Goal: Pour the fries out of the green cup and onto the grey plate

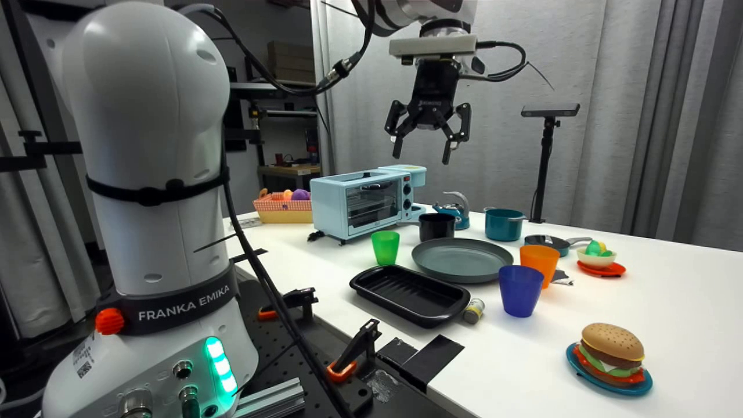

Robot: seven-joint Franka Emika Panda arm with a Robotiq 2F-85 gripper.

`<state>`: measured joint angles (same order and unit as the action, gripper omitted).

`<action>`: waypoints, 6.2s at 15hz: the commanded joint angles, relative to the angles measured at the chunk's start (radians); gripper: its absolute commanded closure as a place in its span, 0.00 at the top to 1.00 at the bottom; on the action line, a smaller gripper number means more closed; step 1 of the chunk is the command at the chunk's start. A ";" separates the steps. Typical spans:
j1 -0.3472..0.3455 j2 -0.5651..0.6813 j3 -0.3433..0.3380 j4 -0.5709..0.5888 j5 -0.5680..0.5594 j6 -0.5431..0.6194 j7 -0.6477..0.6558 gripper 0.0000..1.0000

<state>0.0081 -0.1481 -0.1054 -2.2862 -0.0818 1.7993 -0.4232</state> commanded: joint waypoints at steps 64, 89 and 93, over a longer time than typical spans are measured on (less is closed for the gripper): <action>0.069 0.575 0.348 0.128 -0.034 0.550 -0.138 1.00; 0.092 0.555 0.322 0.084 -0.122 0.649 -0.086 0.00; 0.099 0.520 0.306 0.080 -0.180 0.645 -0.064 0.01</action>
<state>0.0796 0.4253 0.2305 -2.1740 -0.2088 2.4182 -0.5264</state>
